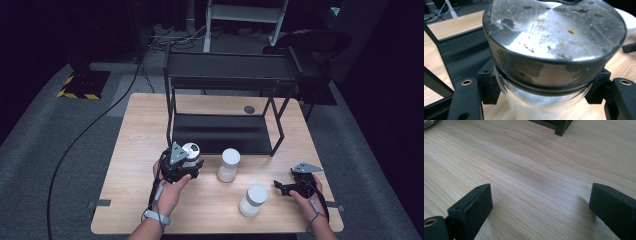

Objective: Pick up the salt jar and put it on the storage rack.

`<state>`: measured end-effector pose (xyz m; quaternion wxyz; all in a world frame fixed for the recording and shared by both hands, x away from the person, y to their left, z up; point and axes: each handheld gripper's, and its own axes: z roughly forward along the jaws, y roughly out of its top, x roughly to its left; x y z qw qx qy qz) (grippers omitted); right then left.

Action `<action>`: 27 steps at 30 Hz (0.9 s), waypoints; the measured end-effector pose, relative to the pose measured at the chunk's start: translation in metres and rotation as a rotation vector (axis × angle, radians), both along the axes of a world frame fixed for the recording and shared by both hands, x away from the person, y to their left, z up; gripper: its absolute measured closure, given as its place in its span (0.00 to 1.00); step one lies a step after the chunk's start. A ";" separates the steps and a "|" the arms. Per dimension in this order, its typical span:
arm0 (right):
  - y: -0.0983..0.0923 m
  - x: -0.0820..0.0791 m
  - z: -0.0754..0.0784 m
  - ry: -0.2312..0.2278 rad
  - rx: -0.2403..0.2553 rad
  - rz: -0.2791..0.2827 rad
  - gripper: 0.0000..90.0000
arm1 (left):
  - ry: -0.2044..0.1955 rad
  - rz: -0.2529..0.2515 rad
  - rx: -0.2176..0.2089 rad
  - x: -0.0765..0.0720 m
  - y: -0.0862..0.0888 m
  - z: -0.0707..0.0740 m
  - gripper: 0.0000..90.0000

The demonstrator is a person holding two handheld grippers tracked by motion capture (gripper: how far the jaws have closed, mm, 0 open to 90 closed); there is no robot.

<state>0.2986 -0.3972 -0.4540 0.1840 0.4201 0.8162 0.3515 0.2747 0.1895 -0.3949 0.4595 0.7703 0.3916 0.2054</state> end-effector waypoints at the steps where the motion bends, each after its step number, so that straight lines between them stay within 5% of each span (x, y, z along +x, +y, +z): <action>1: 0.000 0.000 0.000 0.000 0.000 0.000 0.05 | 0.000 0.000 0.003 0.001 0.000 0.002 0.34; 27: 0.000 0.000 0.000 0.000 0.000 0.000 0.05 | -0.019 -0.001 0.025 0.055 -0.010 0.032 0.34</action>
